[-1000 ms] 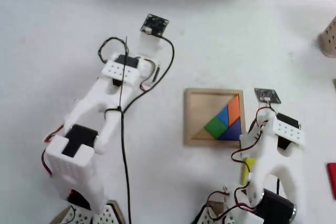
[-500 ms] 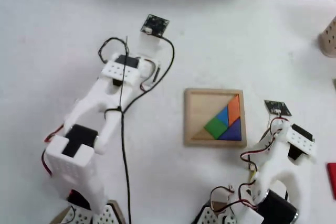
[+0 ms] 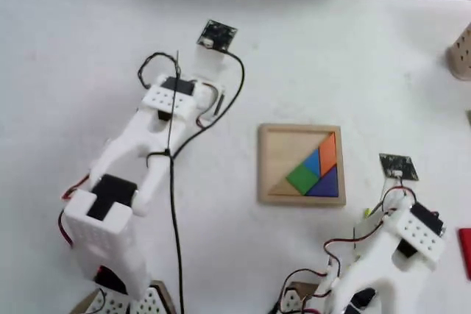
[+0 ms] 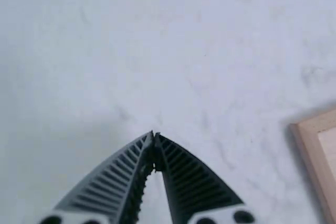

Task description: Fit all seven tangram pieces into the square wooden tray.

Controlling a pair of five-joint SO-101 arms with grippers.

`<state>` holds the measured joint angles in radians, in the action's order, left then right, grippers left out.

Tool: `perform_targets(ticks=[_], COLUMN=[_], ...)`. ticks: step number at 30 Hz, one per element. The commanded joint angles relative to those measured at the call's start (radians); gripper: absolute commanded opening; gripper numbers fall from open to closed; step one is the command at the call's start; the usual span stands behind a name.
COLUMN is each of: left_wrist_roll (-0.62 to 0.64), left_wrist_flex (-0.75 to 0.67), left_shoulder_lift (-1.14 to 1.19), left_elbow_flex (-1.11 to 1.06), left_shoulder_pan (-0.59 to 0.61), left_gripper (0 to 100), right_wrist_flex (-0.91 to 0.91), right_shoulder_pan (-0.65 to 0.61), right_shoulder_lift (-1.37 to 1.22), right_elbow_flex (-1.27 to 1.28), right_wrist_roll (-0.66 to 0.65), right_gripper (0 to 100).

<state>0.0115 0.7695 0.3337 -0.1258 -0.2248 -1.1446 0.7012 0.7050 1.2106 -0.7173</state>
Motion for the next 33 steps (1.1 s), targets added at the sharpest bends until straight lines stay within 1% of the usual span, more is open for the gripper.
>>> perform_targets(ticks=[1,6,11,16,18,24,29,33], left_wrist_roll=[-0.029,-0.029,-0.029,-0.029,-0.029,-0.029,-0.029,-0.029], left_wrist_flex=[-0.026,-0.023,-0.020,-0.026,-0.026,-0.026,-0.026,-0.026], left_shoulder_lift=[-0.008,-0.008,-0.008,-0.010,-0.010,-0.010,-0.010,-0.010], left_elbow_flex=[0.006,0.006,0.006,-0.014,-0.015,-0.015,-0.015,-0.015], left_shoulder_pan=[0.005,0.005,0.005,0.005,0.004,0.004,0.005,0.008], left_gripper=[2,2,2,2,2,2,2,2], right_wrist_flex=[0.025,0.030,0.054,0.058,0.054,0.058,0.059,0.070], right_shoulder_pan=[0.047,0.038,-0.028,-0.019,-0.001,-0.002,-0.042,-0.042], right_shoulder_lift=[0.025,-0.036,-0.196,-0.315,-0.320,-0.320,-0.320,-0.329], right_elbow_flex=[0.003,-0.017,-0.094,-0.166,-0.170,-0.172,-0.172,-0.199], right_wrist_roll=[-0.011,-0.009,0.063,0.089,0.087,0.087,0.087,0.086], right_gripper=[31.8,31.8,31.8,31.8,31.8,31.8,31.8,31.8])
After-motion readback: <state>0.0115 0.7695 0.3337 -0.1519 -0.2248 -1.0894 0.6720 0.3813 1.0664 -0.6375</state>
